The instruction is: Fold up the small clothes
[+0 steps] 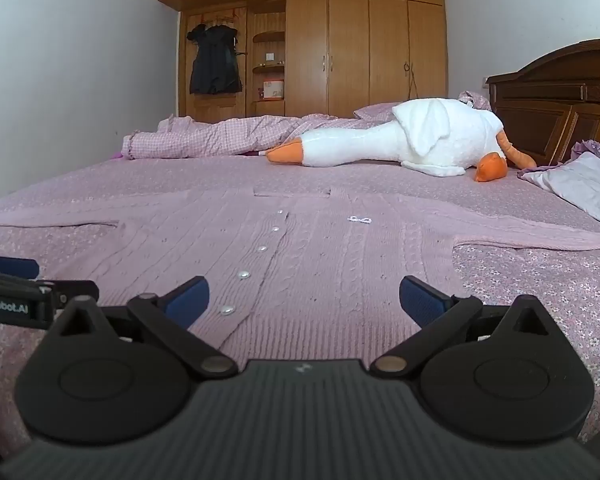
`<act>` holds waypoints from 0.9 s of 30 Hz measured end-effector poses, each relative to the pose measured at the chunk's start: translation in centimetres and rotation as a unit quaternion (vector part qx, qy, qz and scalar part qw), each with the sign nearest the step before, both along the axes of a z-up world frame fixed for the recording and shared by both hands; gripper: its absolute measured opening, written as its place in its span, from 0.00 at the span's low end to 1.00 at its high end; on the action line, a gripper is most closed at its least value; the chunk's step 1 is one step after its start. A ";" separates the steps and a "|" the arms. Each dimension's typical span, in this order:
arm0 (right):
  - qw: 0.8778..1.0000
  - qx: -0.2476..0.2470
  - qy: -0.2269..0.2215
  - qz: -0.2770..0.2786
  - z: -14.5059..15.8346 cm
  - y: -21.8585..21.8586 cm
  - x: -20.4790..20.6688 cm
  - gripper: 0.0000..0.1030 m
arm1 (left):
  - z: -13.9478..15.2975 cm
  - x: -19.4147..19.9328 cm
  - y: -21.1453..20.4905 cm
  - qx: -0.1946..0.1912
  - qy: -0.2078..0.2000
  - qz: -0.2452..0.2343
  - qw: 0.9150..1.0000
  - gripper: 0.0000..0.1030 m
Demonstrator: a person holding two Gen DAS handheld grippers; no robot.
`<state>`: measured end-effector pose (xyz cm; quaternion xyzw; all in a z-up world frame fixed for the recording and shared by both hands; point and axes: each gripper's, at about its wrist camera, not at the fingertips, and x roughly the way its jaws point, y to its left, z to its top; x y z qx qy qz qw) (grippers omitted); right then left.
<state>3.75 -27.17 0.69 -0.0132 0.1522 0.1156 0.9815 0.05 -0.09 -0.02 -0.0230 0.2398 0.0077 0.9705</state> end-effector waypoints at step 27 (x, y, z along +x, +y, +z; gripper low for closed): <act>1.000 0.003 0.014 0.009 -0.1 -0.1 0.2 1.00 | 0.5 -0.3 -0.1 0.004 0.004 -0.005 1.000 1.00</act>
